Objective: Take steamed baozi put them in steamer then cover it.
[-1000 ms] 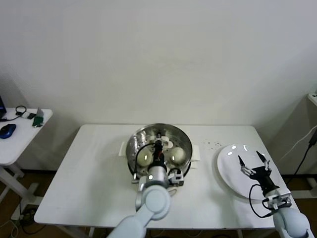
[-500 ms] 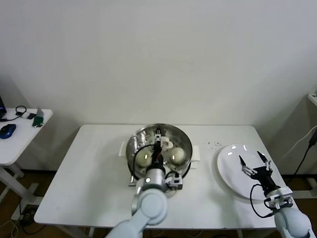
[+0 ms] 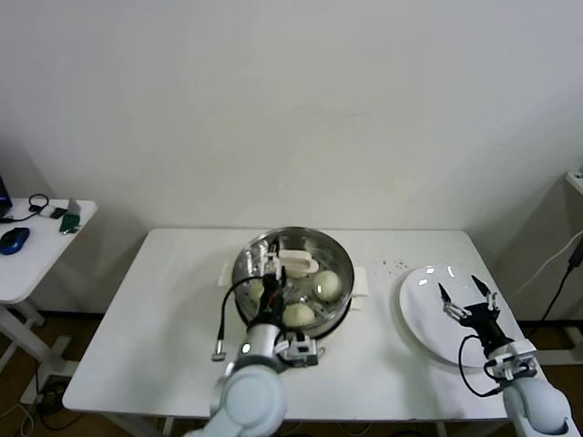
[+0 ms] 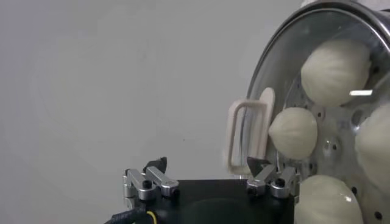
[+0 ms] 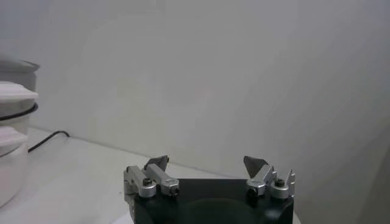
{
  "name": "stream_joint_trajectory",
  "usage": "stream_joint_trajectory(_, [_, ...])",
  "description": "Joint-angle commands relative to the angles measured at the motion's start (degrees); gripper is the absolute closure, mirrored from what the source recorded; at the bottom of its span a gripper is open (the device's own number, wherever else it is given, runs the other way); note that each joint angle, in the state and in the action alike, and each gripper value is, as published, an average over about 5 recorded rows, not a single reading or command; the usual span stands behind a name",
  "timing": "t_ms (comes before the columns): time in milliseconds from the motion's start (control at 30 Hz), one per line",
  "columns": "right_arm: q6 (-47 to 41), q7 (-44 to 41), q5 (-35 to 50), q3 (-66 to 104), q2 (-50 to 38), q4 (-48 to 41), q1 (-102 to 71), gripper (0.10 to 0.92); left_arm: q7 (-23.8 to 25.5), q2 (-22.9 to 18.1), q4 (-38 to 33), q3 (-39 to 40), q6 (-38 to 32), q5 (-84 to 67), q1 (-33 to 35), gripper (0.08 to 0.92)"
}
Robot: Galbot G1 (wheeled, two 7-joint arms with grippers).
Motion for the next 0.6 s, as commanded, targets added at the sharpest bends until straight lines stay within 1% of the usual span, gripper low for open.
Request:
stream_joint_trajectory(33, [-0.25, 0.05, -0.46, -0.33, 0.1, 0.13, 0.23, 0.203, -14.25, 6.09, -9.79, -6.61, -3.67, -17.13, 8.1, 0.177])
stream_joint_trajectory(100, [-0.35, 0.04, -0.55, -0.36, 0.15, 0.15, 0.2, 0.203, -21.17, 6.78, -10.03, -10.63, -8.1, -25.89, 10.09, 0.177])
stream_joint_trajectory(167, [-0.36, 0.03, -0.55, -0.36, 0.18, 0.12, 0.07, 0.203, -29.05, 7.27, -9.62, -14.8, -14.86, -36.87, 11.76, 0.177])
stream_joint_trajectory(233, [-0.26, 0.03, -0.5, -0.34, 0.21, -0.01, -0.04, 0.203, -34.74, 7.46, -9.07, -18.96, -21.64, -46.46, 13.32, 0.177])
stream_joint_trajectory(267, [-0.18, 0.03, -0.45, -0.3, 0.25, -0.09, -0.11, 0.203, -36.64, 7.36, -8.69, -21.62, -25.47, -50.81, 14.39, 0.177])
stream_joint_trajectory(367, [-0.03, 0.02, -0.3, -0.18, 0.41, -0.13, -0.4, 0.203, -37.52, 6.29, -7.43, -30.1, -35.49, -58.86, 19.33, 0.177])
stream_joint_trajectory(433, [0.01, 0.0, -0.21, -0.09, 0.52, 0.18, -0.76, 0.203, -37.43, 5.23, -5.96, -34.62, -41.0, -63.53, 22.75, 0.177])
stream_joint_trajectory(500, [0.0, -0.03, 0.05, -0.01, 0.68, 0.68, -1.21, 0.203, -37.13, 3.91, -4.07, -38.53, -45.39, -68.7, 25.7, 0.177])
stream_joint_trajectory(600, [0.11, -0.29, 0.42, 0.15, 1.04, 1.07, -1.72, 0.203, -36.62, 1.47, -0.56, -42.52, -50.88, -74.0, 28.14, 0.177])
